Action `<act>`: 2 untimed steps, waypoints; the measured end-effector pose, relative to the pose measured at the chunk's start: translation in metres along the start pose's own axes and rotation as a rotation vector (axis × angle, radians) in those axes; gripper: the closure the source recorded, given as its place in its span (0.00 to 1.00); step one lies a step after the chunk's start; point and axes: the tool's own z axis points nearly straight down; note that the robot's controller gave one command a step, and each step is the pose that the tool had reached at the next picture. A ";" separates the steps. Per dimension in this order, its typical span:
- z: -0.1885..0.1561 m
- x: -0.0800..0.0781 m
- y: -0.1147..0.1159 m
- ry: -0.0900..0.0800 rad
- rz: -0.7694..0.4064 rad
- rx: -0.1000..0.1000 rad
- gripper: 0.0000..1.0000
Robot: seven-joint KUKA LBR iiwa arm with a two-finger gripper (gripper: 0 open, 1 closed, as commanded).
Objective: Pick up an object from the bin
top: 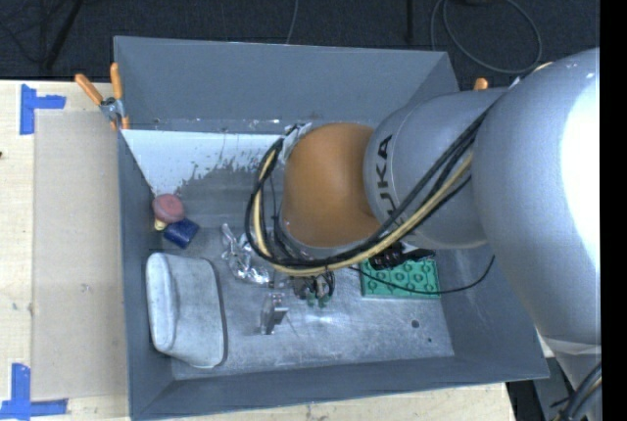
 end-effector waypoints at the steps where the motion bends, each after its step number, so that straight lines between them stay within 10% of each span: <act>1: -0.046 -0.062 -0.006 -0.018 0.013 -0.004 0.00; 2: 0.021 -0.084 0.032 -0.013 0.083 -0.006 0.00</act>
Offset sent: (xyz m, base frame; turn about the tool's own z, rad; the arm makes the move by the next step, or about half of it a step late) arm 0.0586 -0.0072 0.0428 0.0113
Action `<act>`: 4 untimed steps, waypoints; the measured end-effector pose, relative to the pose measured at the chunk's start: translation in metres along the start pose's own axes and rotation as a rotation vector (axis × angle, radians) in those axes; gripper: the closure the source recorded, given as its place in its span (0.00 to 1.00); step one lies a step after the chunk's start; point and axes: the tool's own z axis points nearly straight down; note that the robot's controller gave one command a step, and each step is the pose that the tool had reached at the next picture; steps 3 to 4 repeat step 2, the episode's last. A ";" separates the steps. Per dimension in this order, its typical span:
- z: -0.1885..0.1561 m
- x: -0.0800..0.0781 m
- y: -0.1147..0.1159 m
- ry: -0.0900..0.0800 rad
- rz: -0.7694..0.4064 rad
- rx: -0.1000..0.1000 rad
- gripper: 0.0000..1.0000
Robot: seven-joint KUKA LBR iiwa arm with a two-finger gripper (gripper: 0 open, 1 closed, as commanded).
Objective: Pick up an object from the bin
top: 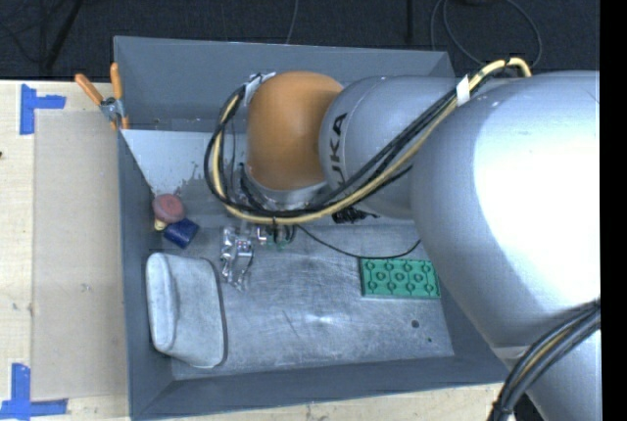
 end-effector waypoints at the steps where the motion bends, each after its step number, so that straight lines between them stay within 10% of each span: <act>1: -0.005 -0.001 0.000 -0.004 0.004 -0.004 1.00; 2: -0.138 0.018 0.001 -0.004 0.009 -0.001 1.00; 4: -0.138 0.018 0.001 -0.004 0.009 -0.001 1.00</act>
Offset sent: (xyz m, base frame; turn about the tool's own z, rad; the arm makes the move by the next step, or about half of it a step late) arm 0.0000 0.0000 0.0000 0.0000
